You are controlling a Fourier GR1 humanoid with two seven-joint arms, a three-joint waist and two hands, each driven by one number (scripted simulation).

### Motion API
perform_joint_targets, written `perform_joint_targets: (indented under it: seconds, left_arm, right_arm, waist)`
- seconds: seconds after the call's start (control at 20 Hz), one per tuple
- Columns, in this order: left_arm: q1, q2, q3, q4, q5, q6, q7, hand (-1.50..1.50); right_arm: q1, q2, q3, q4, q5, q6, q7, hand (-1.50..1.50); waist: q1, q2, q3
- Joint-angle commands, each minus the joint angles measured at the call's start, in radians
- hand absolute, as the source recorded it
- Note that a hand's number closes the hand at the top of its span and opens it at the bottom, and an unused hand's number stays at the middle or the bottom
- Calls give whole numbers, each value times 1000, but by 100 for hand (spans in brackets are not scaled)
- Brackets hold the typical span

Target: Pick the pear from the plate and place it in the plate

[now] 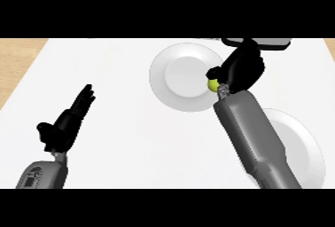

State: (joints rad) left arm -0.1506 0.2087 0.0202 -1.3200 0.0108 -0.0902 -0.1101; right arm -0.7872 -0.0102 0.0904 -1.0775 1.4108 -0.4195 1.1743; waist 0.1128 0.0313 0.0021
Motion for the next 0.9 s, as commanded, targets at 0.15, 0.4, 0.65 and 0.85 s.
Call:
perform_joint_targets:
  seconds: [0.15, 0.4, 0.65, 0.85]
  left_arm:
    - [-7, -4, 3, 6, 3, 2, 11, 0]
    - [8, 11, 23, 12, 2, 11, 3, 0]
    - [38, 1, 22, 30, -1, 12, -23, 0]
    - [48, 0, 29, 36, -7, 23, -36, 0]
  right_arm:
    - [-30, 10, -83, 29, 38, -363, 170, -150]
    - [24, 10, -107, -43, 26, -568, 126, -150]
    - [176, 10, -42, -110, -46, -781, 93, -150]
    - [337, 10, 121, -149, -51, -896, 107, -150]
  waist:
    - [-18, -7, 0]
    - [-30, -18, 1]
    - [-57, -28, 0]
    - [-73, -33, -2]
